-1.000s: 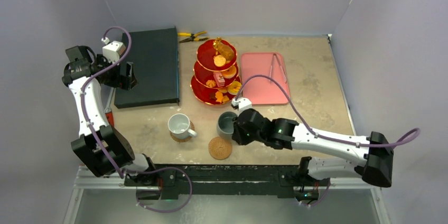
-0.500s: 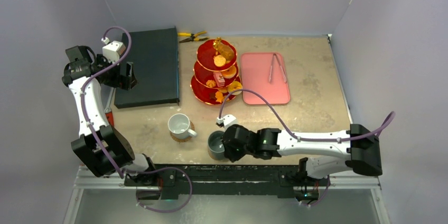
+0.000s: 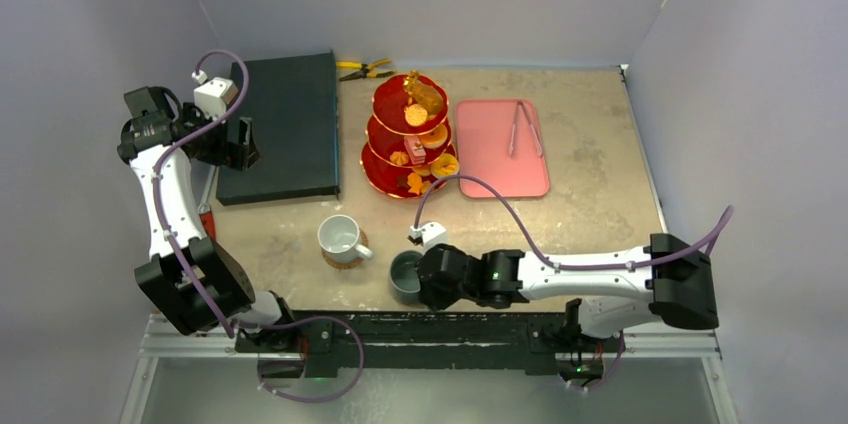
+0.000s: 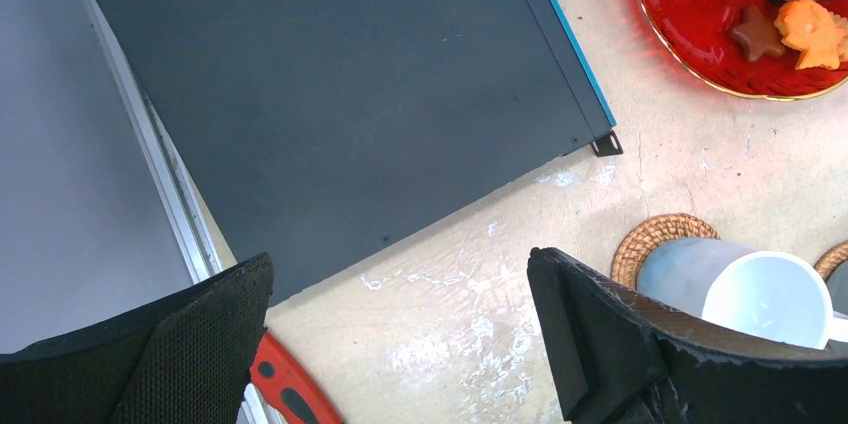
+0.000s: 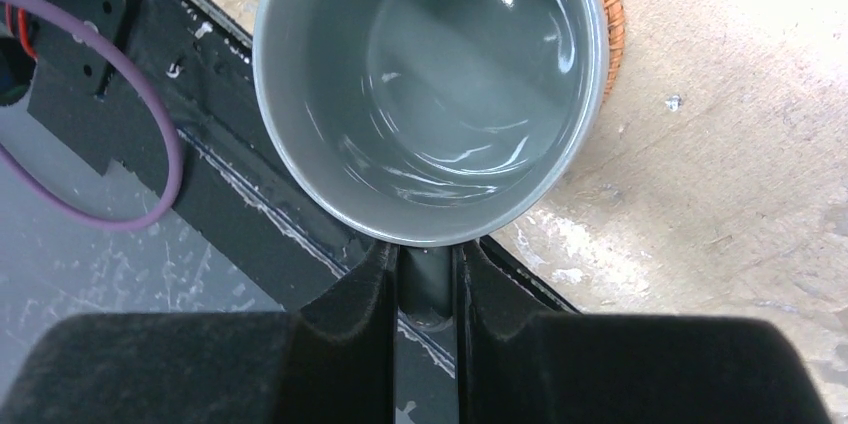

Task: Serve the afternoon tea
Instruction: Place the cup on the coaster.

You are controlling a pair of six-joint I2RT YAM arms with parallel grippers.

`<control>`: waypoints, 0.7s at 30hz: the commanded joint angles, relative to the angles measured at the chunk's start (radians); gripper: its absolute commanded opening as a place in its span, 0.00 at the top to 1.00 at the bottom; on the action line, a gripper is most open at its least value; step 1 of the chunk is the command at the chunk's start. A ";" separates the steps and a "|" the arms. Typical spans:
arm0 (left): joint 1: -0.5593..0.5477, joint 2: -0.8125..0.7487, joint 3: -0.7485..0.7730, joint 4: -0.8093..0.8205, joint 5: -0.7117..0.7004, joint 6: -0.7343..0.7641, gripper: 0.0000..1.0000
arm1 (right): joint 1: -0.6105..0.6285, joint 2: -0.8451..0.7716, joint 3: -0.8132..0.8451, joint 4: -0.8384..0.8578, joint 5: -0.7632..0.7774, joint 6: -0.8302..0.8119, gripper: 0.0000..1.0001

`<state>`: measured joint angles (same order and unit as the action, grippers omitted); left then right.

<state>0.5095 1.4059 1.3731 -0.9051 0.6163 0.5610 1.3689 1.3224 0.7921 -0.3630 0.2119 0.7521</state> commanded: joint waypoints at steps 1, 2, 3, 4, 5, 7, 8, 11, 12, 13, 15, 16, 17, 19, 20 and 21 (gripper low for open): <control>0.006 -0.013 0.022 0.022 0.014 0.004 0.01 | 0.001 0.026 0.000 -0.047 0.084 0.092 1.00; 0.007 -0.012 0.023 0.023 0.013 0.005 0.01 | 0.001 0.028 0.001 -0.068 0.088 0.096 1.00; 0.007 -0.012 0.023 0.023 0.013 0.005 0.01 | 0.000 0.029 0.001 -0.076 0.107 0.100 1.00; 0.006 -0.012 0.025 0.023 0.012 0.005 0.01 | -0.001 0.032 0.004 -0.081 0.123 0.101 1.00; 0.007 -0.012 0.025 0.024 0.012 0.005 0.01 | -0.003 0.036 0.009 -0.085 0.137 0.100 1.00; 0.007 -0.012 0.026 0.025 0.013 0.003 0.01 | -0.016 0.055 0.019 -0.087 0.154 0.089 1.00; 0.006 -0.012 0.026 0.025 0.013 0.002 0.01 | -0.026 0.064 0.023 -0.084 0.159 0.079 1.00; 0.006 -0.012 0.026 0.026 0.019 0.000 0.01 | -0.076 0.073 0.031 -0.056 0.157 0.038 1.00; 0.007 -0.012 0.025 0.026 0.019 0.000 0.01 | -0.100 0.070 0.031 -0.047 0.155 0.022 1.00; 0.006 -0.011 0.025 0.028 0.021 -0.002 0.01 | -0.123 0.067 0.034 -0.038 0.153 0.001 1.00; 0.006 -0.007 0.024 0.028 0.025 -0.003 0.01 | -0.161 0.061 0.042 -0.016 0.145 -0.042 1.00; 0.006 -0.006 0.024 0.028 0.028 -0.004 0.01 | -0.171 0.061 0.048 -0.007 0.145 -0.066 1.00; 0.007 -0.004 0.024 0.029 0.030 -0.008 0.01 | -0.177 0.065 0.057 -0.004 0.148 -0.082 1.00; 0.006 -0.003 0.016 0.033 0.039 -0.014 0.01 | -0.187 0.082 0.069 -0.002 0.148 -0.108 1.00; 0.007 -0.001 0.008 0.038 0.045 -0.020 0.01 | -0.186 0.092 0.072 0.001 0.143 -0.117 1.00; 0.006 -0.002 -0.003 0.043 0.051 -0.024 0.01 | -0.186 0.099 0.072 0.006 0.136 -0.123 1.00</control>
<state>0.5095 1.4059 1.3731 -0.8982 0.6189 0.5591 1.1858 1.3891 0.8299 -0.3492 0.3237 0.7094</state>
